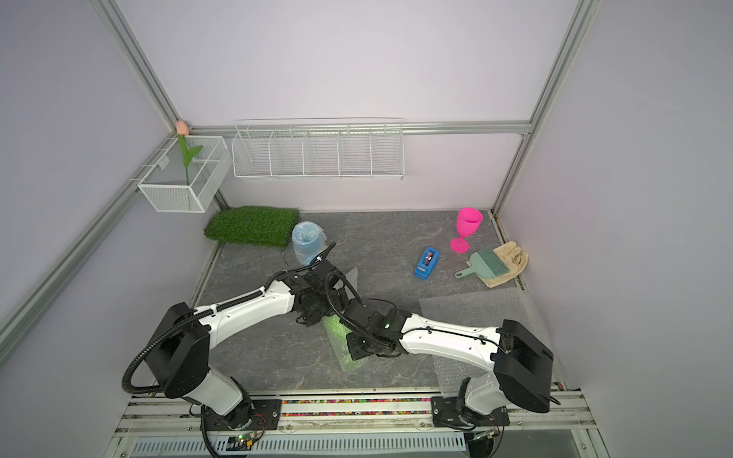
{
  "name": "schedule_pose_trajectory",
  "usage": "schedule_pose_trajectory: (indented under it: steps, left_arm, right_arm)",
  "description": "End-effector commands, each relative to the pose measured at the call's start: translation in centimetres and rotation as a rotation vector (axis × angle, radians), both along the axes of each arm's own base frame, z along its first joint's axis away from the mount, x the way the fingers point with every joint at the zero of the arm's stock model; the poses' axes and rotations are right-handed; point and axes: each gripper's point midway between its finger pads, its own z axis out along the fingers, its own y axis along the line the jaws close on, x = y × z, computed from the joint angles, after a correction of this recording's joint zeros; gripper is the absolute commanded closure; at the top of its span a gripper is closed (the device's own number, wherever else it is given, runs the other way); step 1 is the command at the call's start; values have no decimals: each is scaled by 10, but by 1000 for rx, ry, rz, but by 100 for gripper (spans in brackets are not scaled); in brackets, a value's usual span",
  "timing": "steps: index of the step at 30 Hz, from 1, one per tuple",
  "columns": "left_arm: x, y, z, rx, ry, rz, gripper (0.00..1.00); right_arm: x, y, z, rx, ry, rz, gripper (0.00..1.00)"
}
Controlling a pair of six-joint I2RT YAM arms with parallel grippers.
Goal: Wrap wine glasses in bubble wrap
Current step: Adjust the bubble wrap at the center of the board.
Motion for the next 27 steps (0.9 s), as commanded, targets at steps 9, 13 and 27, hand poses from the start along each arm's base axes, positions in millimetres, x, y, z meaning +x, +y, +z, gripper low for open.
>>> schedule_pose_trajectory:
  steps: [9,13,27]
  left_arm:
    - [19,61,-4,150,-10,56,3]
    - [18,78,-18,159,30,65,6]
    - [34,123,78,175,-331,-157,57]
  right_arm:
    - [-5,-31,1,-61,-24,317,93]
    - [-3,-37,3,-73,-57,417,93]
    - [-5,-53,3,-179,-190,928,93]
